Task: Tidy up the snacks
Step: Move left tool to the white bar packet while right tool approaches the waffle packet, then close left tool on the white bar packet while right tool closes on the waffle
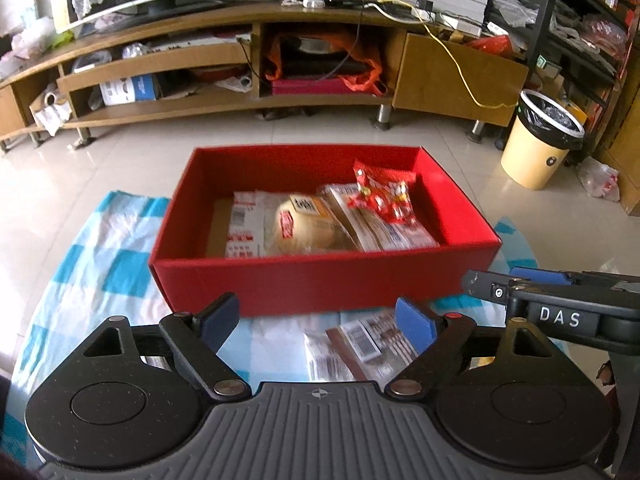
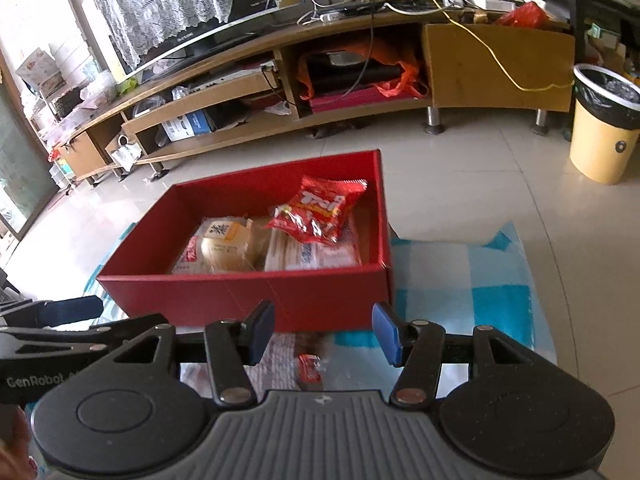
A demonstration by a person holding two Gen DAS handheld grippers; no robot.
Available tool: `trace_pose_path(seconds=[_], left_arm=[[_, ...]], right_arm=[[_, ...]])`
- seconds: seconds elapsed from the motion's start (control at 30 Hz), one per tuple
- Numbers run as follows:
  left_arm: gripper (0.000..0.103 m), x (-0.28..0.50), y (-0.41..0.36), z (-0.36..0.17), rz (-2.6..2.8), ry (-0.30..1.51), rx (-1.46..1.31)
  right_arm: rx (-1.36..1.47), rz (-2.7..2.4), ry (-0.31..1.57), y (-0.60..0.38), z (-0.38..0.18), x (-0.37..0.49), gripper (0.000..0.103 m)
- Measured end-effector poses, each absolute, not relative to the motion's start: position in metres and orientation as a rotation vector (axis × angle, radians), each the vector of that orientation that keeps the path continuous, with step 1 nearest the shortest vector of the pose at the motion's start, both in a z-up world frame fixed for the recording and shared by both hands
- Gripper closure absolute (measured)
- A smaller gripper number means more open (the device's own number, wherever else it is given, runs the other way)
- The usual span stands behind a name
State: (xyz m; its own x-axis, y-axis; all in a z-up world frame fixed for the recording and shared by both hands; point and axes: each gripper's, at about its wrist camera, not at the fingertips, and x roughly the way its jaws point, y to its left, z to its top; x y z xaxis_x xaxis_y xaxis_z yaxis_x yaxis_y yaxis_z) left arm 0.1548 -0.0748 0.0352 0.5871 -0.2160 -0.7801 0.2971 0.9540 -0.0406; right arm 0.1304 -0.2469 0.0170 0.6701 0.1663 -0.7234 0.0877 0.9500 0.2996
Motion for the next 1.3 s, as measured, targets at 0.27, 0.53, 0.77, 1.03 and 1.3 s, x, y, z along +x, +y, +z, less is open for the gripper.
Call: trace_pose_path(seconds=[0.27,0.53,0.77,1.03,1.3], left_arm=[[0.013,0.135,-0.085,0.018,-0.328,0.95,0.119],[0.011,0.127,-0.096,-0.007,-0.329,1.021,0.146],[0.019,0.139,-0.102,-0.028,-0.299,1.091,0.145],[0.042,0.126,-0.09,-0.024,-0.302,1.108,0.166],[0.046,0.081,-0.069,-0.013,-0.376,1.147,0.155]], right_arm=[[0.32,0.035,0.864,-0.254,0.013,0.113,0.05],[0.341,0.017,0.884,-0.266,0.01,0.098,0.05],[0.348,0.013,0.898,-0.272,0.008,0.098,0.049],[0.343,0.013,0.938,-0.272,0.001,0.098,0.049],[0.341,0.006,0.986,-0.267,-0.01,0.084,0.042]])
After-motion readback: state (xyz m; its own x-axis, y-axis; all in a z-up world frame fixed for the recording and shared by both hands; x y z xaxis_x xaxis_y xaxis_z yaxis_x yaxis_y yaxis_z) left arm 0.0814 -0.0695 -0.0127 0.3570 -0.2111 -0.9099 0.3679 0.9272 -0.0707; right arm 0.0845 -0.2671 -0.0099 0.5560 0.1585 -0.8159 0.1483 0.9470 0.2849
